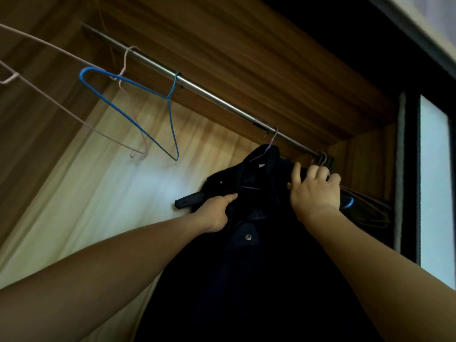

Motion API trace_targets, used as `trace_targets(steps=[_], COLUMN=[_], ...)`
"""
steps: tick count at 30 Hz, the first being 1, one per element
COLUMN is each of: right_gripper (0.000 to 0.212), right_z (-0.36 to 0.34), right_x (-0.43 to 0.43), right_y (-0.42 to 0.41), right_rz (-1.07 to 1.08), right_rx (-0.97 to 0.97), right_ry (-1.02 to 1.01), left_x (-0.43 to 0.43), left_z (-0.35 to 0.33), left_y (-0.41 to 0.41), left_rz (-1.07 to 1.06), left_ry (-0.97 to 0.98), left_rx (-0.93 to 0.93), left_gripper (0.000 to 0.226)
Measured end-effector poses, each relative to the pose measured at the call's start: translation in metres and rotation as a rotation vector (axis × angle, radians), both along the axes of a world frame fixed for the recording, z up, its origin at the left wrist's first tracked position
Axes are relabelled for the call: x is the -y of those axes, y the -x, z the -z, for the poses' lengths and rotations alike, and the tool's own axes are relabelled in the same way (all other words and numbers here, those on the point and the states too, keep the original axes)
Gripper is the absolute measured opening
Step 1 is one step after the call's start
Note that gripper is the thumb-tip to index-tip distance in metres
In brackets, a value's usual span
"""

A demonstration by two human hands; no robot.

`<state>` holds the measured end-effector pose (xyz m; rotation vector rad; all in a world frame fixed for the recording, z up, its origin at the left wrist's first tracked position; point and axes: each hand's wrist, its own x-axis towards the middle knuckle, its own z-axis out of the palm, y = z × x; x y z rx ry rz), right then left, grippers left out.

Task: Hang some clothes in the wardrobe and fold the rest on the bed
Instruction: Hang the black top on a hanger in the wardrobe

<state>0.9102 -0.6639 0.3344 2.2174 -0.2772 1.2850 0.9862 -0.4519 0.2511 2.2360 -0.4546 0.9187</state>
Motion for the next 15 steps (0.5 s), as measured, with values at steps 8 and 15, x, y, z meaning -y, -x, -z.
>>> trace_targets(steps=[8, 15], right_gripper=[0.064, 0.06], right_z=[0.085, 0.143], right_x=[-0.029, -0.029], right_y=[0.002, 0.032], right_rz=[-0.412, -0.738], right_rx=[-0.179, -0.508], right_ry=[-0.169, -0.575], left_x=[0.004, -0.024], left_z=[0.007, 0.068], left_y=[0.038, 0.069], left_rz=[0.144, 0.18], left_ry=[0.045, 0.087], left_rx=[-0.031, -0.193], left_gripper=[0.078, 0.082])
